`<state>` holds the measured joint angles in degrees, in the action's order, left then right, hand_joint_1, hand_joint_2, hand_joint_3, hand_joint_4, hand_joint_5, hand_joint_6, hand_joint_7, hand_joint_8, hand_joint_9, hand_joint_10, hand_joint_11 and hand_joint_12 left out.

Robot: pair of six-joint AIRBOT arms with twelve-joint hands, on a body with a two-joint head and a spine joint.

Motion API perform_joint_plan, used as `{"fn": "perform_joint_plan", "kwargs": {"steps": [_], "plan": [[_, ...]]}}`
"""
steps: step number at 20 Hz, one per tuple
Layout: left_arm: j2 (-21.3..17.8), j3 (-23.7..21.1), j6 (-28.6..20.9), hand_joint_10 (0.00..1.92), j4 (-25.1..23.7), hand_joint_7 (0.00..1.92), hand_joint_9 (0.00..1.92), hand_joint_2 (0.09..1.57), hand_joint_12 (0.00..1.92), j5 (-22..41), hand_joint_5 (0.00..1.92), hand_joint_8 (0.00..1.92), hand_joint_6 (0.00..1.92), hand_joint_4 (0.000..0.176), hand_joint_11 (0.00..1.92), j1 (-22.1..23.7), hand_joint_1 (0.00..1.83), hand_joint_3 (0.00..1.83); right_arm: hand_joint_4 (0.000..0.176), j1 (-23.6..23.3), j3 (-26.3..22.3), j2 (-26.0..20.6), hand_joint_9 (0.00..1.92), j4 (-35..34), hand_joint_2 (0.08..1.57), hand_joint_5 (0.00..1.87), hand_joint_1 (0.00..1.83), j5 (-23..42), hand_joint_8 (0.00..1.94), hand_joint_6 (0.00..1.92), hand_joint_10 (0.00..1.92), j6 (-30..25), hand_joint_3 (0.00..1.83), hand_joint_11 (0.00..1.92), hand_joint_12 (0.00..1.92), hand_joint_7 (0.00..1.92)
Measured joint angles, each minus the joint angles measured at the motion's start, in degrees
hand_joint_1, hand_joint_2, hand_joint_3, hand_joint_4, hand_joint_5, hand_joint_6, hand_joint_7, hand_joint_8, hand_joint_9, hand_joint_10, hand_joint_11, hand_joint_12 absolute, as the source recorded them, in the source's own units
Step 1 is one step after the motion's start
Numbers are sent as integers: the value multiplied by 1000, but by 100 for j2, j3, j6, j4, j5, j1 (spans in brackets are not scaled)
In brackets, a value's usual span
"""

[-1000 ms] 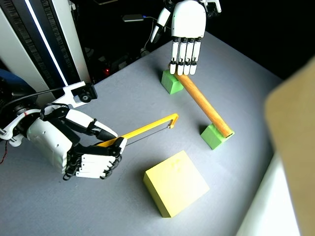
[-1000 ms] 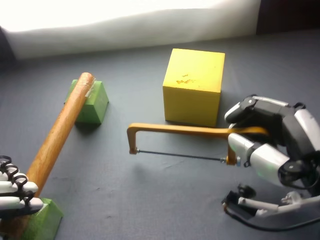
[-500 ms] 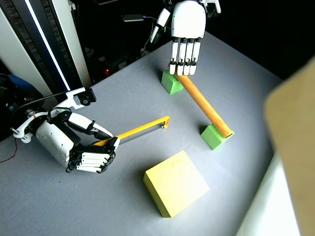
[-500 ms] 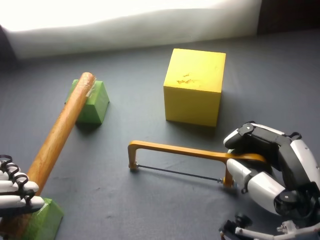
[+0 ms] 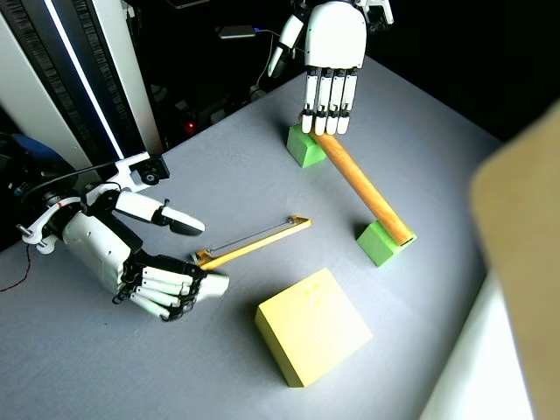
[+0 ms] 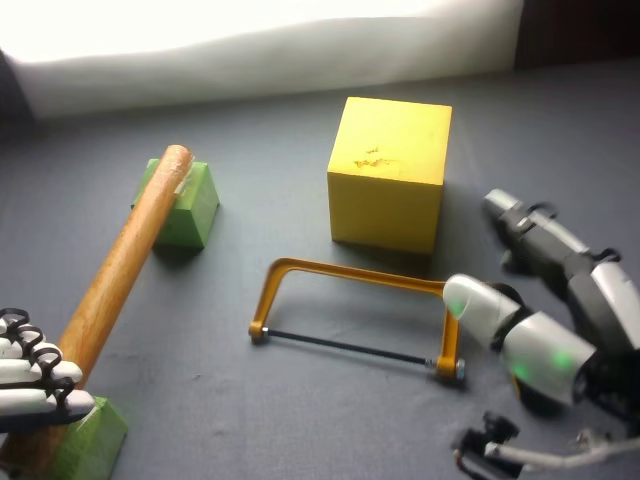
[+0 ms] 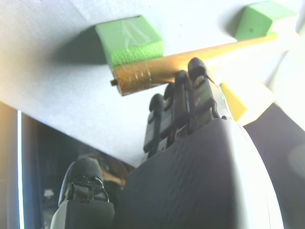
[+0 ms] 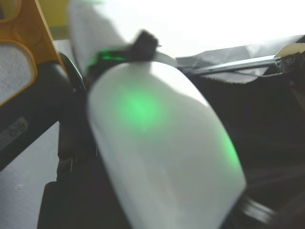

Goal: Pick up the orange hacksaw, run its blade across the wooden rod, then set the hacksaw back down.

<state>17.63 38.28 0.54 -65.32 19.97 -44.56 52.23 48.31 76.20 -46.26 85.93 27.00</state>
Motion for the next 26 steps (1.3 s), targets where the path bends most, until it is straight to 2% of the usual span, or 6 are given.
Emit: {"fn": "perform_joint_plan", "kwargs": {"steps": [8, 12, 14, 17, 24, 26], "plan": [[118, 173, 114, 3, 7, 115, 81, 1183, 243, -2, 114, 2, 5, 0, 0, 271, 0, 2, 0, -984, -765, -1351, 0, 931, 875, 0, 433, -951, 0, 0, 0, 295, 6, 0, 178, 0], [120, 334, 645, 9, 514, 248, 218, 1184, 529, 291, 257, 7, 9, 0, 0, 236, 0, 1, 0, -1392, -162, -1812, 496, 3058, 1104, 296, 285, -1923, 14, 14, 51, 212, 1, 128, 1189, 431], [125, 485, 872, 31, 763, 395, 387, 1205, 937, 649, 480, 10, 34, 0, 34, 236, 0, 0, 0, -1596, 361, -1893, 673, 4603, 1203, 701, 271, -2179, 131, 76, 798, -2, 7, 494, 1593, 774], [214, 597, 1150, 1485, 1080, 469, 484, 1250, 1719, 1342, 390, 1425, 1697, 55, 351, 256, 74, 2, 0, -1746, 953, -1871, 927, 6907, 1240, 591, 339, -2055, 1710, 1689, 1893, -221, 3, 983, 1920, 846], [216, 612, 1364, 1921, 1204, 1156, 1165, 1231, 1921, 2859, 1122, 1921, 1921, 94, 1126, 264, 511, 0, 0, -2004, 1351, -2140, 1449, 8686, 1283, 1020, 290, -1209, 1941, 1921, 1921, 321, 10, 1616, 1921, 1277], [216, 612, 1475, 1921, 1241, 1357, 1343, 1263, 1921, 3126, 1322, 1921, 1921, 21, 1310, 264, 481, 0, 0, -2214, 1351, -2168, 1535, 9121, 1366, 1160, 201, -1215, 1941, 1921, 1921, 188, 15, 1684, 1921, 1373]]}}
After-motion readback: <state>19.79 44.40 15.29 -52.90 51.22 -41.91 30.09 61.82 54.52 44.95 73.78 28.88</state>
